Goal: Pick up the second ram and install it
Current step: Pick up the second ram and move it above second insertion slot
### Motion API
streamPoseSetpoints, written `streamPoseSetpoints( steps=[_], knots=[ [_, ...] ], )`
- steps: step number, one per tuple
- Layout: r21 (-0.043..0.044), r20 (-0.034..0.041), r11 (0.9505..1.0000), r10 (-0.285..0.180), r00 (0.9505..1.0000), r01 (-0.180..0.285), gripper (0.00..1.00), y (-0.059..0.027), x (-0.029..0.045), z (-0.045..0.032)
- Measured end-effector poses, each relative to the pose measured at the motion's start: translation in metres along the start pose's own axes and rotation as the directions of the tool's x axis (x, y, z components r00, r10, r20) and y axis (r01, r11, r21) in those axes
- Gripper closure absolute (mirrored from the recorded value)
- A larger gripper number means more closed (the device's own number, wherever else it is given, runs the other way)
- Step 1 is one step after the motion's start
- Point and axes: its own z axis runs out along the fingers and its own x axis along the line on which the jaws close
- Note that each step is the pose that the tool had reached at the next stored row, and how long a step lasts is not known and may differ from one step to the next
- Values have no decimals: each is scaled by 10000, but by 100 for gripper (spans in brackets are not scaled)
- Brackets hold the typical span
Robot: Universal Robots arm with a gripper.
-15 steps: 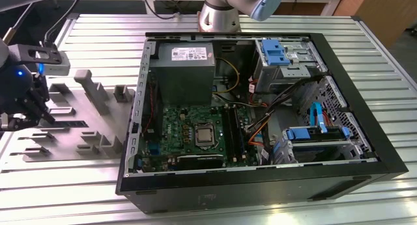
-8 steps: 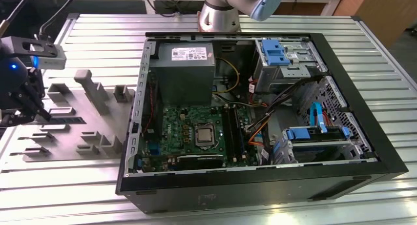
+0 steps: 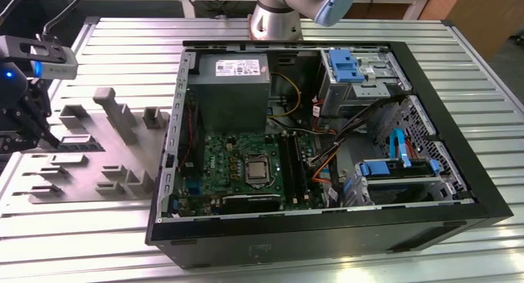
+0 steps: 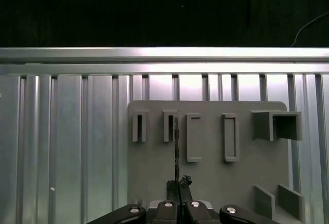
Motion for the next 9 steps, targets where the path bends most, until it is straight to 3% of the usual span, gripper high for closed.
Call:
streamPoseSetpoints(
  steps=[9],
  knots=[
    [2, -1, 10000, -31, 10000, 31, 89, 5, -4, -85]
  ],
)
